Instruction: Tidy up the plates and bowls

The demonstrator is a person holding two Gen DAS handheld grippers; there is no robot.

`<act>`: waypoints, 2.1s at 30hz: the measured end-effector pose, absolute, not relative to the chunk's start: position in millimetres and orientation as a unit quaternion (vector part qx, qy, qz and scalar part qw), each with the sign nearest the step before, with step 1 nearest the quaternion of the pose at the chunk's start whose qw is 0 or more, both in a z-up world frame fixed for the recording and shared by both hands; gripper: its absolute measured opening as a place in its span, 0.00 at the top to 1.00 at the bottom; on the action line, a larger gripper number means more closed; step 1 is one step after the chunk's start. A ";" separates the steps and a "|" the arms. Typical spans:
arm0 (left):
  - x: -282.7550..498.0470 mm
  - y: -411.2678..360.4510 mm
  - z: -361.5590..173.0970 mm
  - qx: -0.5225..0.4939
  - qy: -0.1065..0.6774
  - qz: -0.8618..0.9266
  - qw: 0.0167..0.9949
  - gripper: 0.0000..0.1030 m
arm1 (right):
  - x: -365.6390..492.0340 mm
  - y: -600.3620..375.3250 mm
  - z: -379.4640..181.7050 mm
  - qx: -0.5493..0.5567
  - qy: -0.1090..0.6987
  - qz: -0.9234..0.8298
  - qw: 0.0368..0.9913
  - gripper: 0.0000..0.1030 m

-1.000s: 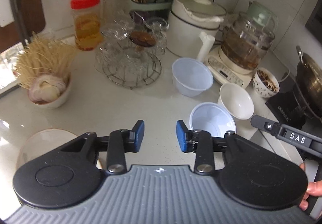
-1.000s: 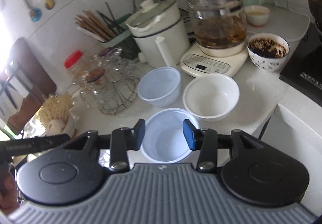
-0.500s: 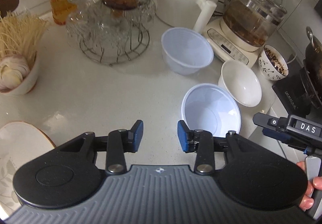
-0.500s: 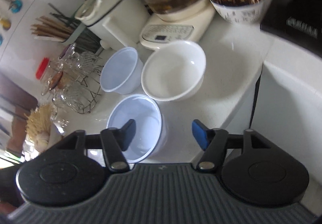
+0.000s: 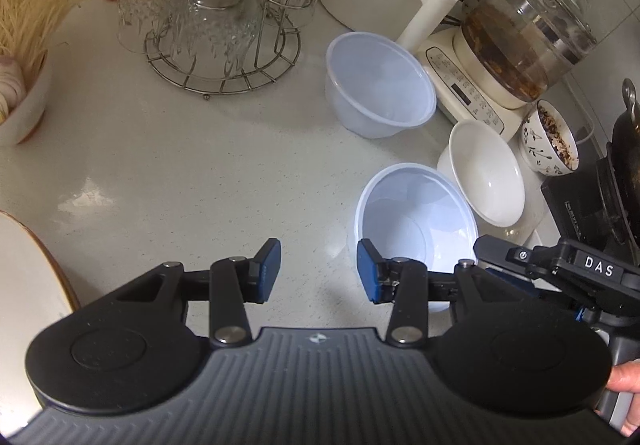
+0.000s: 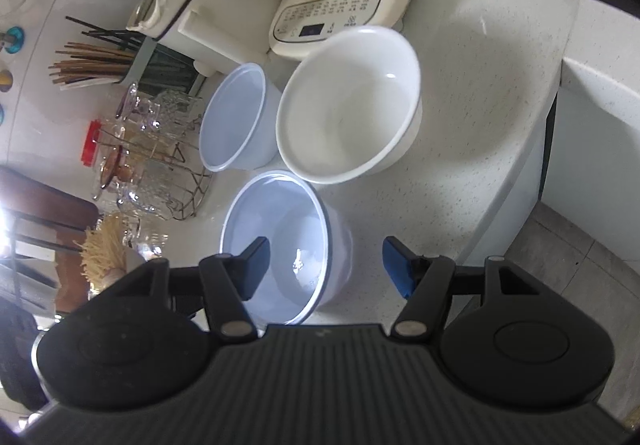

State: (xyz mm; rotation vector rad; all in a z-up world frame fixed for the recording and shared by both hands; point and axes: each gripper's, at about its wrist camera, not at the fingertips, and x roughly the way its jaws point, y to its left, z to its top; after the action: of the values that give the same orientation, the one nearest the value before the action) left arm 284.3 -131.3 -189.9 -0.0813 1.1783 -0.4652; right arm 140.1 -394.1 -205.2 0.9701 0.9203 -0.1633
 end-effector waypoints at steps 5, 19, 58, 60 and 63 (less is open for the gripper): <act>289.9 -134.7 -200.9 -0.068 0.567 -0.222 0.791 0.54 | 141.1 -398.4 -208.2 0.454 0.422 -0.072 0.782 0.41; 301.5 -152.8 -211.8 -0.074 0.575 -0.228 0.782 0.73 | 157.7 -394.5 -217.6 0.436 0.430 -0.060 0.788 0.80; 272.1 -46.2 -188.7 -0.115 0.550 -0.132 0.817 0.92 | 208.4 -295.9 -195.6 0.311 0.462 0.078 0.827 0.87; 273.1 -45.7 -193.5 -0.112 0.554 -0.128 0.815 0.92 | 210.2 -293.3 -198.3 0.307 0.466 0.077 0.826 0.87; 273.7 -43.8 -198.8 -0.113 0.560 -0.123 0.811 0.91 | 211.4 -289.3 -201.0 0.299 0.471 0.076 0.826 0.87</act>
State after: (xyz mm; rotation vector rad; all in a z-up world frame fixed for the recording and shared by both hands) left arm 273.7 -43.8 -198.8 -0.2414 1.1961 -0.2636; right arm 211.4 -289.3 -201.0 0.6351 1.0009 0.1615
